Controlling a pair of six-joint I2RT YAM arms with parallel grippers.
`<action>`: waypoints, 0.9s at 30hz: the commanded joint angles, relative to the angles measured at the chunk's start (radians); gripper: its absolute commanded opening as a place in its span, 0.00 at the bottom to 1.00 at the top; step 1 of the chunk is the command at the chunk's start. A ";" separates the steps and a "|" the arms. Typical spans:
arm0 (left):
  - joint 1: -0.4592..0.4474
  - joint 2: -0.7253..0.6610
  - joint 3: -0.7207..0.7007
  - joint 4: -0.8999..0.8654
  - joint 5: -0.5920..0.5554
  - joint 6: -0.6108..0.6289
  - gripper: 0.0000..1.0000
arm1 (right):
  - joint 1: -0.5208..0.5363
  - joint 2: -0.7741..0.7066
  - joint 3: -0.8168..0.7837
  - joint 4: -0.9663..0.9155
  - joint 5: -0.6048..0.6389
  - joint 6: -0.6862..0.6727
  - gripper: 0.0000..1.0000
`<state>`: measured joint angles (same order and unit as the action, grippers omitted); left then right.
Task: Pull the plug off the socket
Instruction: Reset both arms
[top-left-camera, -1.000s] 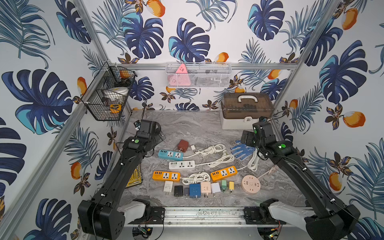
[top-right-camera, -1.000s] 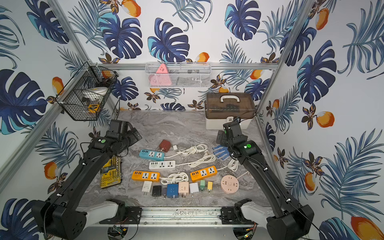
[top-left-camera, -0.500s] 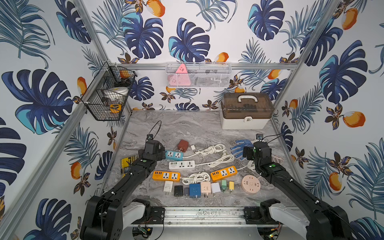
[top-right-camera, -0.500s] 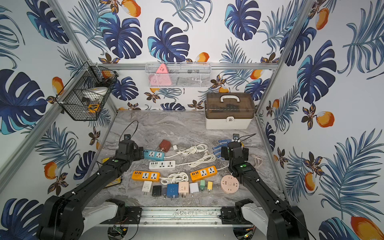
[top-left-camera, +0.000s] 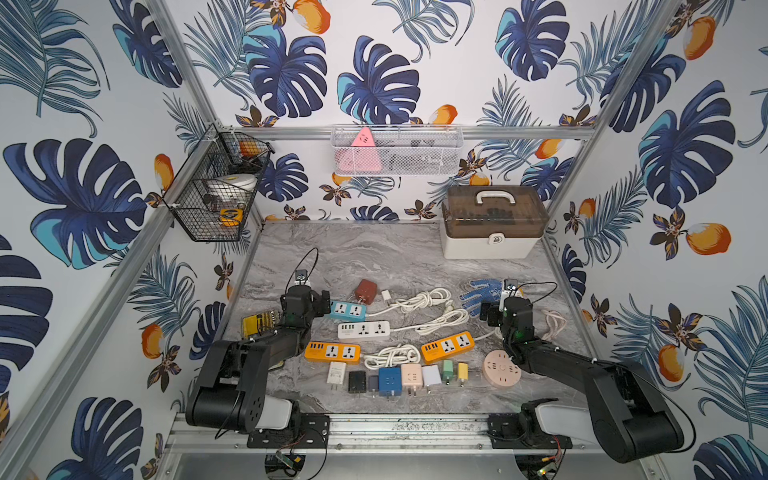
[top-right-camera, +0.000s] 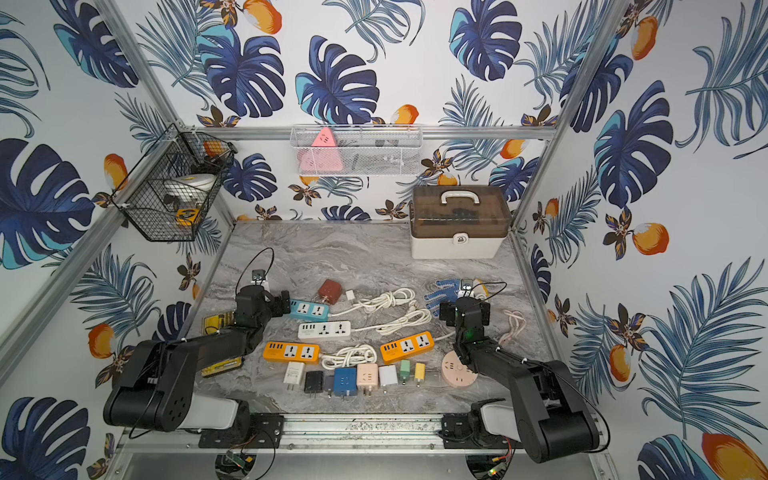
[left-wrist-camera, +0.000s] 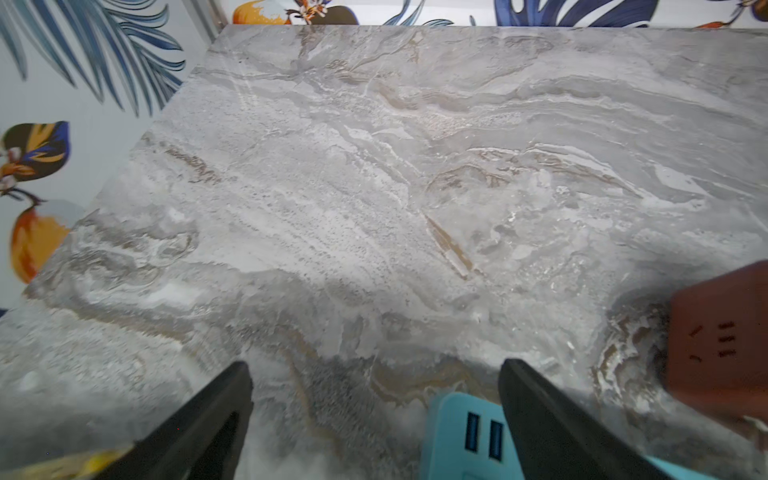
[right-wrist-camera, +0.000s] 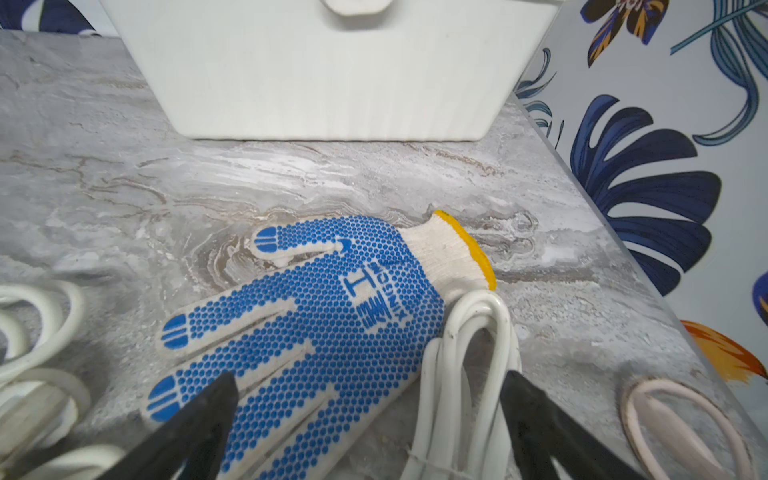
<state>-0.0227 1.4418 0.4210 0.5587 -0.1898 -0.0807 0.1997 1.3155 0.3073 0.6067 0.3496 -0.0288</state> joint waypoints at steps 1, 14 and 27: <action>0.007 0.037 -0.006 0.196 0.046 0.022 0.99 | -0.008 0.053 -0.010 0.229 -0.064 -0.030 1.00; 0.006 0.185 -0.092 0.491 0.060 0.016 0.99 | -0.051 0.358 -0.056 0.672 -0.126 -0.011 1.00; -0.028 0.198 -0.042 0.415 0.038 0.049 0.99 | -0.070 0.349 0.116 0.309 -0.182 0.008 1.00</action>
<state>-0.0456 1.6344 0.3725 0.9680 -0.1368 -0.0505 0.1436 1.6630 0.3962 1.0351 0.1898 -0.0372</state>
